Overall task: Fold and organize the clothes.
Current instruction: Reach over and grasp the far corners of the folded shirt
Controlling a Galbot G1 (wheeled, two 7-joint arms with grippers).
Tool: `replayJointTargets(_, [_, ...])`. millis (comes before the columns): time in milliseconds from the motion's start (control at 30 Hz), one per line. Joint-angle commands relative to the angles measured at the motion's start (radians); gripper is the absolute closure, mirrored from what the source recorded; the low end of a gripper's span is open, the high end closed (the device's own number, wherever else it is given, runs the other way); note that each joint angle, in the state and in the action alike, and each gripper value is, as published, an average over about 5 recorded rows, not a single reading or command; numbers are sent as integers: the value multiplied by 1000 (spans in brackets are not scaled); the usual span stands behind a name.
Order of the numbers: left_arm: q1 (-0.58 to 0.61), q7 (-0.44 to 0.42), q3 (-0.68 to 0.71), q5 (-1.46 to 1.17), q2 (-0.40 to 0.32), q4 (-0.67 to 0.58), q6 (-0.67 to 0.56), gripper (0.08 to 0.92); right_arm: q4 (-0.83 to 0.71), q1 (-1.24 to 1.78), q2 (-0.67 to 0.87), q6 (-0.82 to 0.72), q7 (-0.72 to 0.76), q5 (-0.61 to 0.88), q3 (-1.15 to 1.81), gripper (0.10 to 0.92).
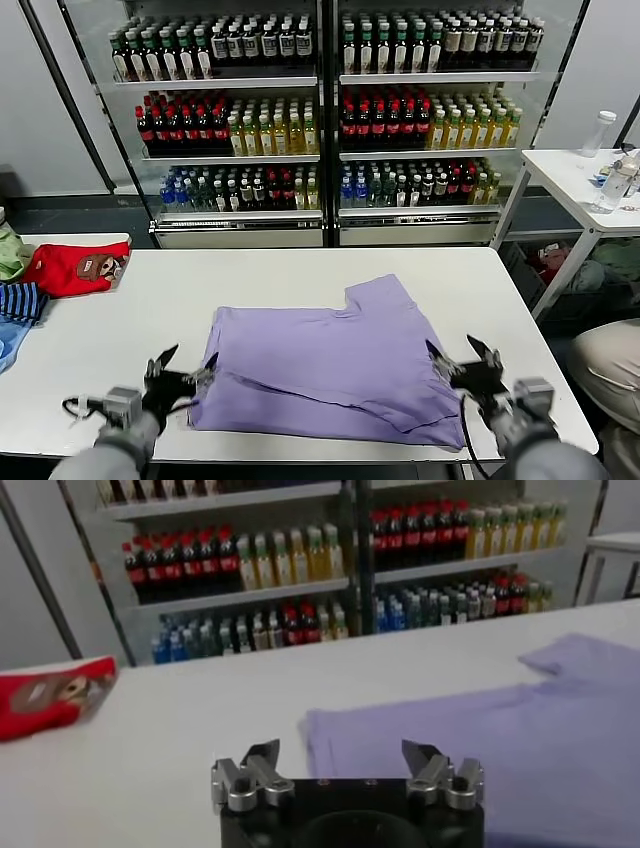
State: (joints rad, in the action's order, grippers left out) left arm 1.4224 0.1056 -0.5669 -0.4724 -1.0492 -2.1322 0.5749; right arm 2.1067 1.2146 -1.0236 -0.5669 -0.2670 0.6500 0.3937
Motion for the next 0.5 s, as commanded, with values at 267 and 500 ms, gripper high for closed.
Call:
replayJointTargets(267, [-566, -82, 206, -157, 33, 588, 7, 177, -742, -689, -210, -12, -30, -43, -330, 202])
replayJointTargets(500, [-577, -122, 229, -80, 14, 652, 7, 177, -885, -722, -287, -5, 14, -108, -324, 202])
